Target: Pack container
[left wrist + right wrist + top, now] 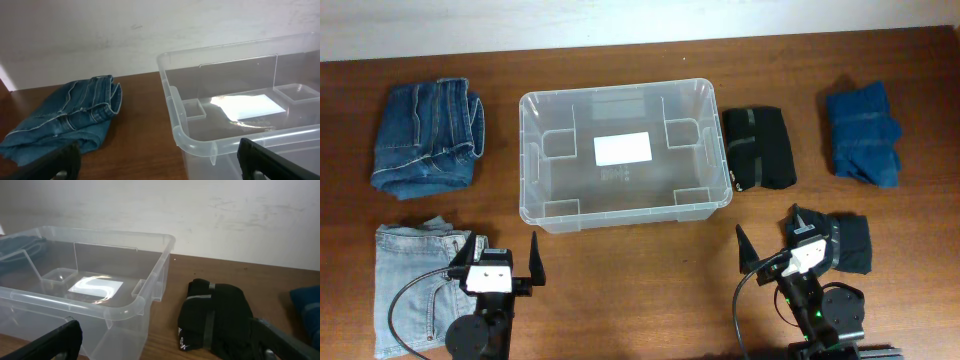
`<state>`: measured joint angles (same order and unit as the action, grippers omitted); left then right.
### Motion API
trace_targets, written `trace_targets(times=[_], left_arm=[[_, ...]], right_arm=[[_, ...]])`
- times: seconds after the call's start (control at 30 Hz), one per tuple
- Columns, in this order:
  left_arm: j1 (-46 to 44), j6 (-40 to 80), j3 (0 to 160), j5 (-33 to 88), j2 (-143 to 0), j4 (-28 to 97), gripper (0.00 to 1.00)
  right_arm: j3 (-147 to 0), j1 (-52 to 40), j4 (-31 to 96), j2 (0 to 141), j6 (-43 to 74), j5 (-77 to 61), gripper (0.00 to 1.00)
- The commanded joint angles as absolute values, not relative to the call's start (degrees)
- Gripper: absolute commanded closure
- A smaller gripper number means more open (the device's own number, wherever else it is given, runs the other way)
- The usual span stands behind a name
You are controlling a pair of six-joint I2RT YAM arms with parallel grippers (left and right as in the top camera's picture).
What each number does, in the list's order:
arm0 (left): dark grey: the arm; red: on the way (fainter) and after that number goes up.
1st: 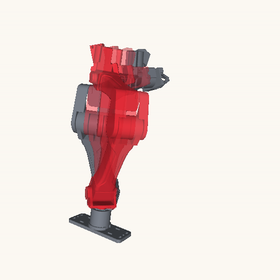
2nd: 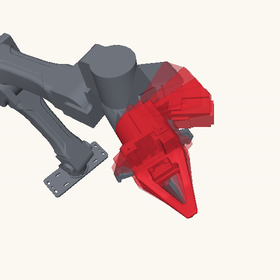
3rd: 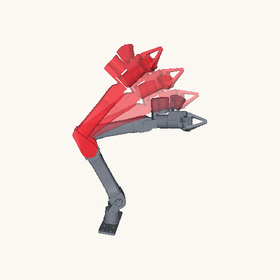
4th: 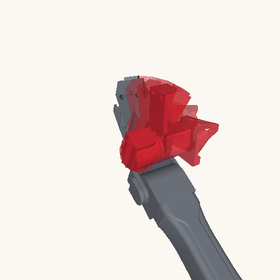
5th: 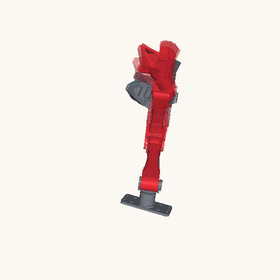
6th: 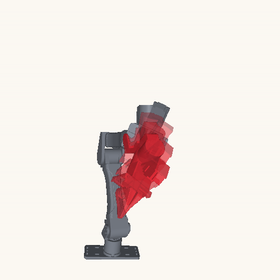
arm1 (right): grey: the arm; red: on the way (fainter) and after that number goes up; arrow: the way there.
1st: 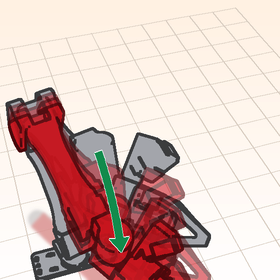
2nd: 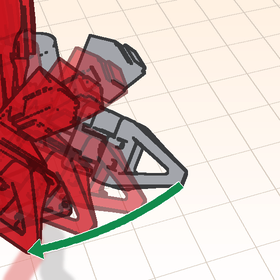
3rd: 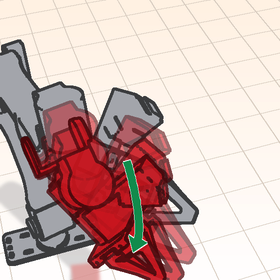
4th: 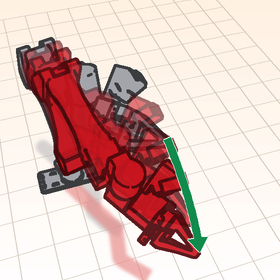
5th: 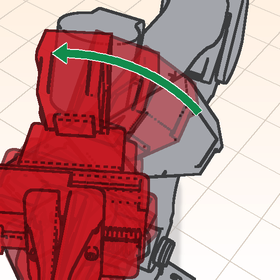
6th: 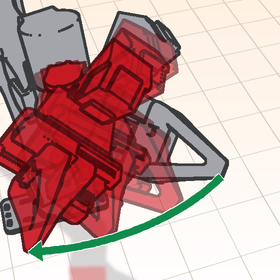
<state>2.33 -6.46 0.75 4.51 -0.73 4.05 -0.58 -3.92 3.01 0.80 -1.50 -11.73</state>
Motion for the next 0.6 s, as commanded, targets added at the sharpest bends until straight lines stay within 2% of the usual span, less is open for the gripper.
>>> trace_targets(times=[0.0,0.3,0.57], left_arm=[[2.42,-6.98,0.51,5.15,-0.4,4.14,0.01],[2.42,-6.98,0.51,5.15,-0.4,4.14,0.01],[2.42,-6.98,0.51,5.15,-0.4,4.14,0.01]], right_arm=[[-0.32,-4.49,3.27,0.32,-1.02,-13.19,0.01],[-0.32,-4.49,-3.53,0.32,-1.04,-31.07,0.01],[-0.97,-4.49,-7.53,0.32,2.15,-32.82,0.01]])
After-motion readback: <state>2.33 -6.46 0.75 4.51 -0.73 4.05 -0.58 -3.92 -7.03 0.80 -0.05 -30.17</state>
